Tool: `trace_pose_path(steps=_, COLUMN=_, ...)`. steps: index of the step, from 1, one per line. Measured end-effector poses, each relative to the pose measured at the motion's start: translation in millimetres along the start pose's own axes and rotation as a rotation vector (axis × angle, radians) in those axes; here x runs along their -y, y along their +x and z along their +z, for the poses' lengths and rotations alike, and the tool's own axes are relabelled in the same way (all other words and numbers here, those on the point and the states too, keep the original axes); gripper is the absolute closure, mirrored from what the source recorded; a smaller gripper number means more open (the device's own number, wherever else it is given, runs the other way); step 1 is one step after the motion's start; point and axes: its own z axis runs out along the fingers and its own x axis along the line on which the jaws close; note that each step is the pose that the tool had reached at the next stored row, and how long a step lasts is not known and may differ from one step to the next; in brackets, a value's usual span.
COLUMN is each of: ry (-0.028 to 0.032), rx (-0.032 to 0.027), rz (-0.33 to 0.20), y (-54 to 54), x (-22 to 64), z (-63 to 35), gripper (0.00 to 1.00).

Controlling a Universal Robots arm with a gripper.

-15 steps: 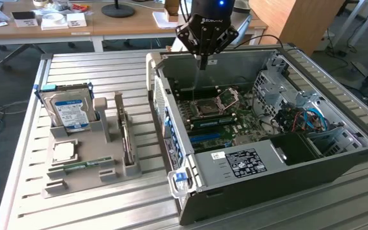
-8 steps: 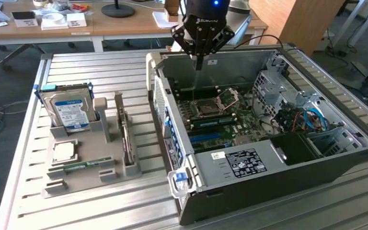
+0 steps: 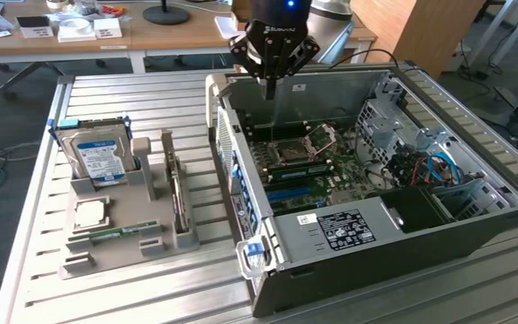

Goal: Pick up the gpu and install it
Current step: 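Reach for the gpu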

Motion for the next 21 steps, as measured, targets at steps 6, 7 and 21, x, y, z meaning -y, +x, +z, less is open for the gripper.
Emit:
trace_pose_path(steps=6, ry=0.0000, rx=0.0003, rz=0.001, y=14.9, x=0.7, z=-0.3, gripper=0.89)
trace_pose_path(steps=7, ry=0.0001, rx=0.0003, rz=0.001, y=17.4, x=0.8, z=-0.3, gripper=0.89)
trace_pose_path(steps=21, ry=0.0000, rx=0.0004, rz=0.003, y=54.8, x=1.5, z=-0.4, gripper=0.89)
